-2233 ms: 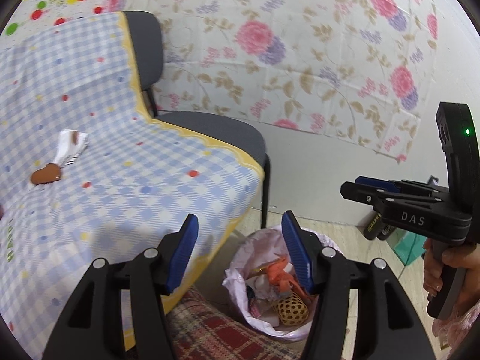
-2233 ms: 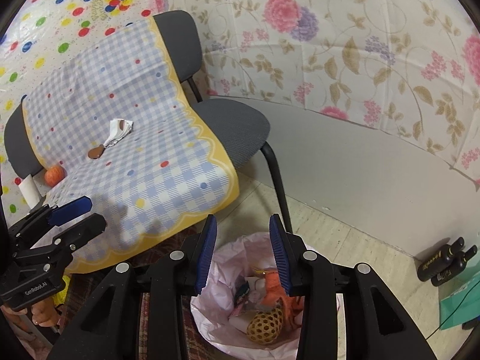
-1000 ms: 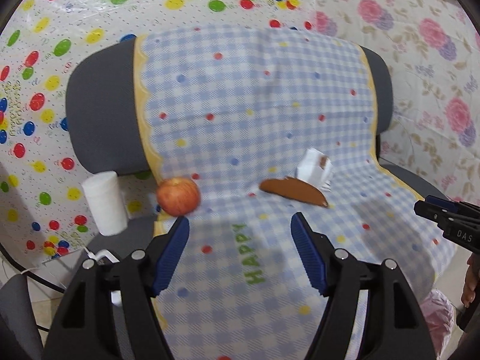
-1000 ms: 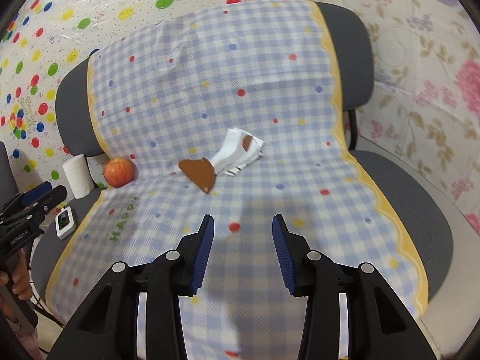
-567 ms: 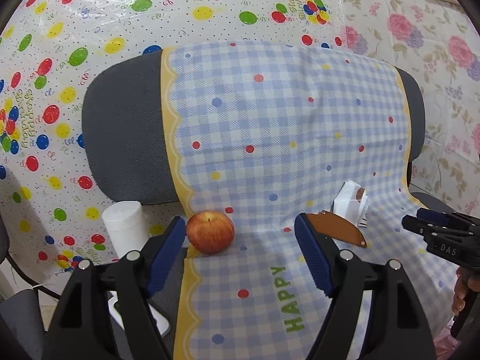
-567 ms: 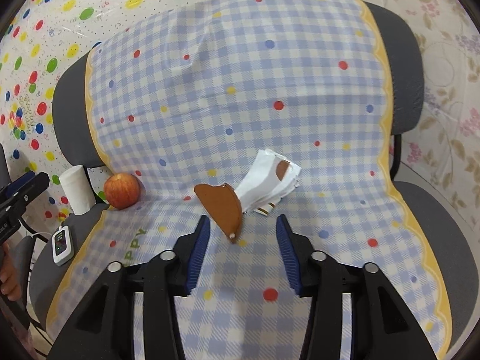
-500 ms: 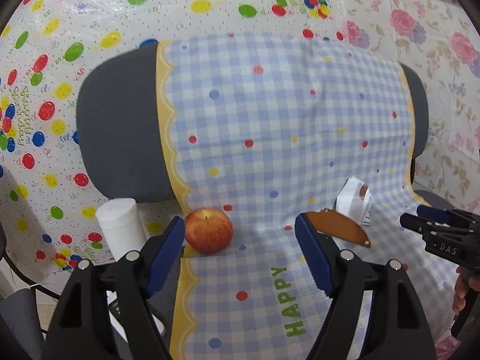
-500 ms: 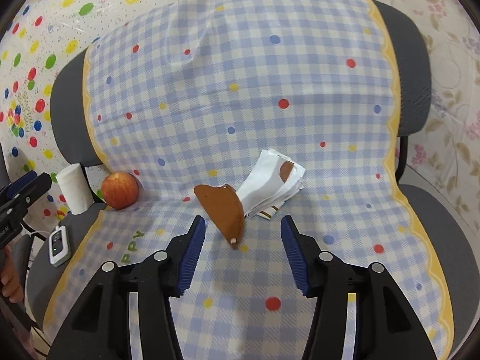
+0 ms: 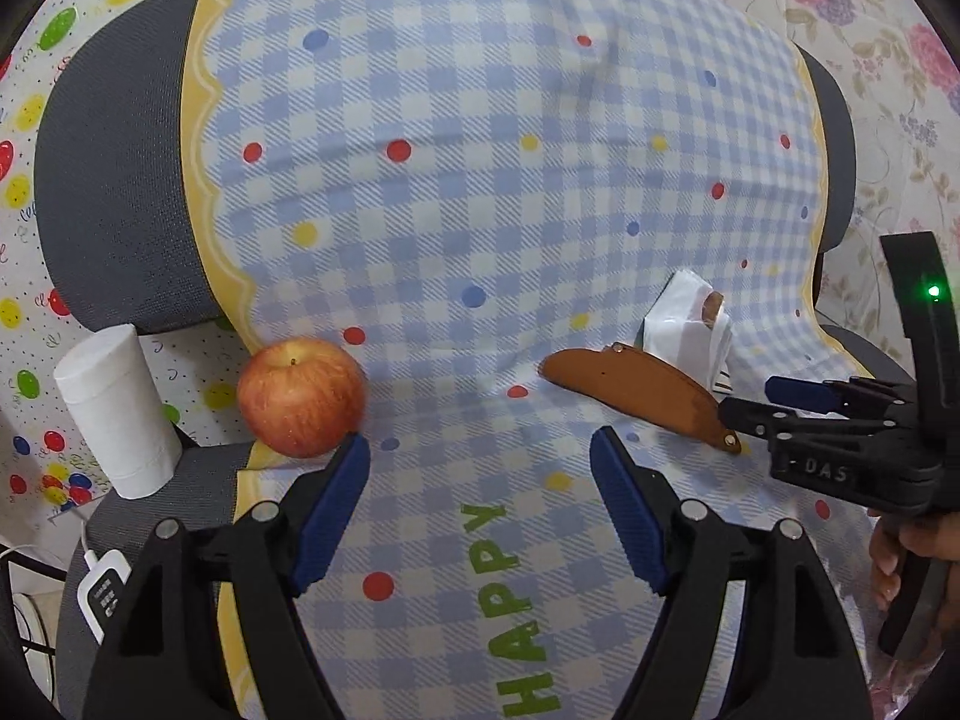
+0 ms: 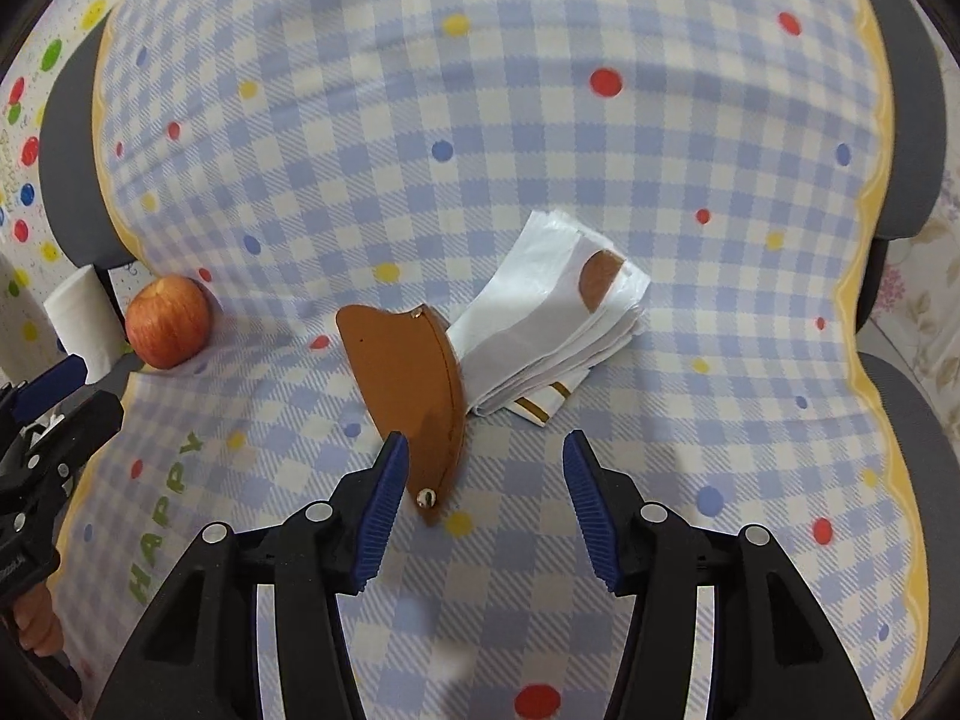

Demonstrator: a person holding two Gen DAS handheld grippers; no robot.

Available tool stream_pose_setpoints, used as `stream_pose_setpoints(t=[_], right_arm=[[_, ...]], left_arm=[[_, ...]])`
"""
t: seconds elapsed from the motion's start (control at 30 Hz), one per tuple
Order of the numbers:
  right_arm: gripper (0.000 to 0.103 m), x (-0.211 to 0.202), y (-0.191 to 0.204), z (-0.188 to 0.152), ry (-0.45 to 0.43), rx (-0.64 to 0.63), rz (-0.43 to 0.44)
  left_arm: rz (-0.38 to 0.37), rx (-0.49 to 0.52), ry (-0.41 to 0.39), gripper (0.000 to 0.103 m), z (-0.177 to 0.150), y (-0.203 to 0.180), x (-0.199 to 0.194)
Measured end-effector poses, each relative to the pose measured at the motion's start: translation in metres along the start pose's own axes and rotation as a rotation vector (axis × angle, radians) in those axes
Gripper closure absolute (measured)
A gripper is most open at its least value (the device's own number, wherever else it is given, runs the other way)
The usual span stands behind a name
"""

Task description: Collect trash

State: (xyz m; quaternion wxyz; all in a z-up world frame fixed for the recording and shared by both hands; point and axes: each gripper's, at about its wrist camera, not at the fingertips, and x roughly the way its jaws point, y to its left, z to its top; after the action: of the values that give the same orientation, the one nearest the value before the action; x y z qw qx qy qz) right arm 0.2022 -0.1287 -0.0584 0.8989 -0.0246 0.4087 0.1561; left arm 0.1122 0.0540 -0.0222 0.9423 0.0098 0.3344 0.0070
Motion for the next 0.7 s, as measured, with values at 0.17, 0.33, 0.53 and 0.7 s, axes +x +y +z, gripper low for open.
stream_pose_setpoints(t=[0.17, 0.33, 0.53, 0.7], right_arm=[[0.050, 0.019, 0.010, 0.006, 0.065, -0.035, 0.029], [0.070, 0.019, 0.025, 0.004, 0.055, -0.105, 0.004], [0.099, -0.015, 0.031, -0.010, -0.009, -0.091, 0.075], [0.099, -0.049, 0.041, -0.044, -0.012, -0.079, 0.157]], left_arm=[[0.009, -0.004, 0.007, 0.029, 0.001, 0.004, 0.007], [0.008, -0.009, 0.008, 0.029, -0.002, 0.007, 0.002], [0.006, -0.005, 0.006, 0.029, -0.009, 0.005, -0.011], [0.004, 0.002, 0.004, 0.029, -0.016, 0.000, -0.022]])
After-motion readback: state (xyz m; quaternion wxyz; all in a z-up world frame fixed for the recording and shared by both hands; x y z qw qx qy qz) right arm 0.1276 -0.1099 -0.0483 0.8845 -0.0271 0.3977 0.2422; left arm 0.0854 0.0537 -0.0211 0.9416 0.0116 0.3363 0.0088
